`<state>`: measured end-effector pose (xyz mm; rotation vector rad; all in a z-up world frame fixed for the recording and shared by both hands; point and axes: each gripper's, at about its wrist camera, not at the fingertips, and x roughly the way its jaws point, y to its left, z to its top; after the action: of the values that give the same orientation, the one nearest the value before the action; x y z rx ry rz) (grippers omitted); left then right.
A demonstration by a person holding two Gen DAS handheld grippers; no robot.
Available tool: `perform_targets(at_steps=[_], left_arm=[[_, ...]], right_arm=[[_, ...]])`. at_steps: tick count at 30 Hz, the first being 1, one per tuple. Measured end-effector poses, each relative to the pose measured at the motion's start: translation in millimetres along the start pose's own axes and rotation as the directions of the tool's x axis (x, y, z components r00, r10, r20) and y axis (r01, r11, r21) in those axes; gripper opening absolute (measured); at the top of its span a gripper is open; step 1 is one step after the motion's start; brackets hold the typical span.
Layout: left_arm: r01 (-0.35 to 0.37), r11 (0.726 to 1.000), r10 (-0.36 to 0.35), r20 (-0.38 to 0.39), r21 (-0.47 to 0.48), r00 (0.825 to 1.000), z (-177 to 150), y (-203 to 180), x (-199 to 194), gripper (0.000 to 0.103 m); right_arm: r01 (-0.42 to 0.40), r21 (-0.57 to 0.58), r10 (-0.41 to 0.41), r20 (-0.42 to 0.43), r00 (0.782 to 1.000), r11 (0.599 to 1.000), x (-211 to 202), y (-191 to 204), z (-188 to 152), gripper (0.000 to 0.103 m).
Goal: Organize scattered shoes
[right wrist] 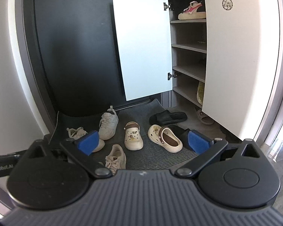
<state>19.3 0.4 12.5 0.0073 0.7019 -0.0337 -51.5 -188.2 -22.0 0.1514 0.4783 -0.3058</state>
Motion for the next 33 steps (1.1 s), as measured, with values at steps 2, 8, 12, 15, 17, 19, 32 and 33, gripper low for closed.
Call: perform_targets(at_steps=[2, 8, 12, 15, 17, 19, 32, 33], left_arm=[[0.005, 1.0, -0.005, -0.003, -0.005, 1.0, 2.7, 1.8, 2.5, 0.103], [0.003, 1.0, -0.003, 0.002, 0.0, 1.0, 3.1, -1.0, 3.1, 0.103], [0.005, 1.0, -0.005, 0.005, -0.004, 1.0, 2.2, -2.2, 2.0, 0.103], [0.008, 1.0, -0.008, 0.006, -0.007, 1.0, 1.0, -3.0, -0.3, 0.103], [0.006, 1.0, -0.006, 0.008, -0.006, 1.0, 0.6, -3.2, -0.4, 0.103], [0.005, 1.0, -0.005, 0.007, -0.008, 1.0, -0.6, -3.3, -0.4, 0.103], [0.145, 0.986, -0.129, 0.171, -0.085, 0.977, 9.8, 19.7, -10.8, 0.103], [0.156, 0.984, -0.14, 0.167, -0.088, 0.976, 14.6, 23.1, -7.8, 0.103]], right_arm=[[0.002, 0.0, -0.002, -0.001, 1.0, 1.0, 0.4, 0.8, 0.1, 0.103], [0.008, 0.003, -0.008, -0.003, 1.0, 1.0, 0.5, 4.4, -0.1, 0.103], [0.014, 0.007, -0.014, -0.003, 1.0, 1.0, 0.2, 5.1, -0.4, 0.103], [0.016, 0.006, -0.016, -0.001, 1.0, 1.0, -0.4, 4.9, 0.6, 0.103], [0.016, 0.008, -0.016, 0.0, 1.0, 1.0, 0.1, 4.8, 1.6, 0.103], [0.015, 0.01, -0.015, 0.001, 1.0, 1.0, -0.1, 4.0, 1.5, 0.103], [-0.002, 0.086, 0.001, 0.018, 1.0, 0.996, -3.6, -7.6, -2.0, 0.103], [-0.008, 0.093, 0.006, 0.021, 1.0, 0.996, -3.9, -8.8, -1.6, 0.103]])
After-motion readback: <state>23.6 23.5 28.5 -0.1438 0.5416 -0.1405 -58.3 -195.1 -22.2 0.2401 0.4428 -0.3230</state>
